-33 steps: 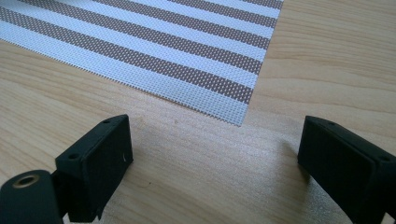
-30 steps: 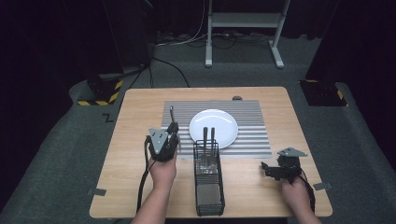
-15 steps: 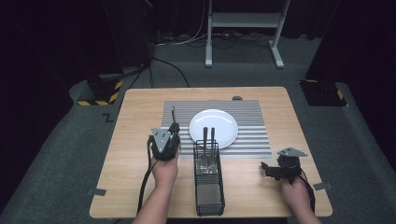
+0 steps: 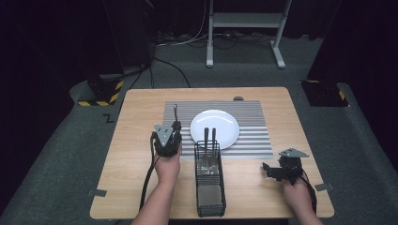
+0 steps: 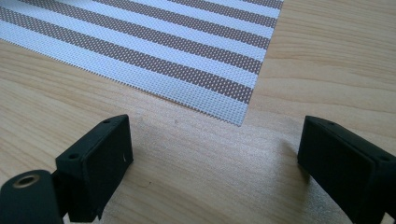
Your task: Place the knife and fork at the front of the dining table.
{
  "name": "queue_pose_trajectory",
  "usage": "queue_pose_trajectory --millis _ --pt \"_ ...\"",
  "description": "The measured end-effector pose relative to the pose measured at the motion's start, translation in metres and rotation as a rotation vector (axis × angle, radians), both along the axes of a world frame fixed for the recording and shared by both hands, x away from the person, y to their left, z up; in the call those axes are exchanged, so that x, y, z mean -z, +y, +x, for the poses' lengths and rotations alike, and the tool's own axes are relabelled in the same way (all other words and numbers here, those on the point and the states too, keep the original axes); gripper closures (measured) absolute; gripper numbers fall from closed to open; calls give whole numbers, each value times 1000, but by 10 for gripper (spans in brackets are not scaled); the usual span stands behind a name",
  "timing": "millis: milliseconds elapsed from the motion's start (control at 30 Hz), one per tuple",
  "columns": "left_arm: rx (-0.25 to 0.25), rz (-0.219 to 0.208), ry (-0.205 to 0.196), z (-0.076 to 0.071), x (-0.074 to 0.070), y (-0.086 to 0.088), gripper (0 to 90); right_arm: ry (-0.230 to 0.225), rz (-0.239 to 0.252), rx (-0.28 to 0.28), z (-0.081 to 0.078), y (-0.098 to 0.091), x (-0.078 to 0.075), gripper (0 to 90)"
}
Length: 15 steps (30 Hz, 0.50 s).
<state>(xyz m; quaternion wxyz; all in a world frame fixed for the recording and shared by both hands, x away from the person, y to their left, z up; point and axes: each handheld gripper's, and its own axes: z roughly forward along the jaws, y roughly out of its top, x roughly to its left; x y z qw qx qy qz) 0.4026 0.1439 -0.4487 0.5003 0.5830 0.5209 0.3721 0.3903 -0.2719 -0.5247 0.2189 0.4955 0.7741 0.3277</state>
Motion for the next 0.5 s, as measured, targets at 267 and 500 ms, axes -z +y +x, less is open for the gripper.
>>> queue_pose_trajectory --millis 267,500 --pt "-21 -11 44 25 3 -3 828 0 0 0 0 0 0 99" --pt "-29 -20 74 44 10 -5 828 0 0 0 0 0 0 99"
